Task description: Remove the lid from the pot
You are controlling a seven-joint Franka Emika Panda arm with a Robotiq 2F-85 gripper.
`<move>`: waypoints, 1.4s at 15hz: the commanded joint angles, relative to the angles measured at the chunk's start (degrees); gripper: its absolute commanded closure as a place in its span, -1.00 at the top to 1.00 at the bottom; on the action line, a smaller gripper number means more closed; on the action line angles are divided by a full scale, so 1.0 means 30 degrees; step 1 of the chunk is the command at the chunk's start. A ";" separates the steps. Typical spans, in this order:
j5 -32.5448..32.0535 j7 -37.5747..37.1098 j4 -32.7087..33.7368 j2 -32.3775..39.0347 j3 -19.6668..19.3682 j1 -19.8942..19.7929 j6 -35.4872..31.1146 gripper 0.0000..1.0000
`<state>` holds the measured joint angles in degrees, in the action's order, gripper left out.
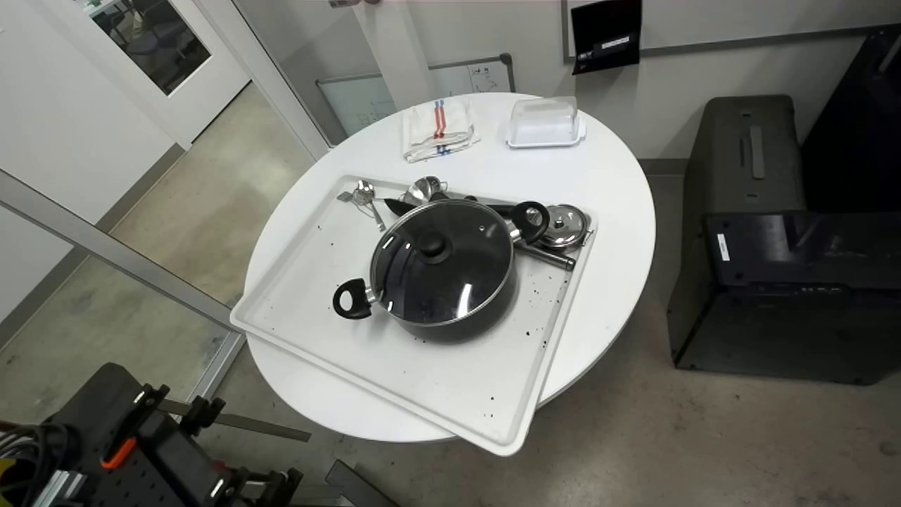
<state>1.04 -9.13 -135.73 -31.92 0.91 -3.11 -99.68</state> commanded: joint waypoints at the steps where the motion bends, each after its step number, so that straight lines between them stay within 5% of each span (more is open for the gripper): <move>1: -0.0098 0.0154 0.0934 0.2104 -0.0419 -0.0262 -0.0559 1.00; 21: 0.0193 -0.0005 0.6822 1.4980 -0.1895 -0.0787 -0.8048 1.00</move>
<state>1.10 -9.00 -119.18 7.87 -4.16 -5.51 -121.80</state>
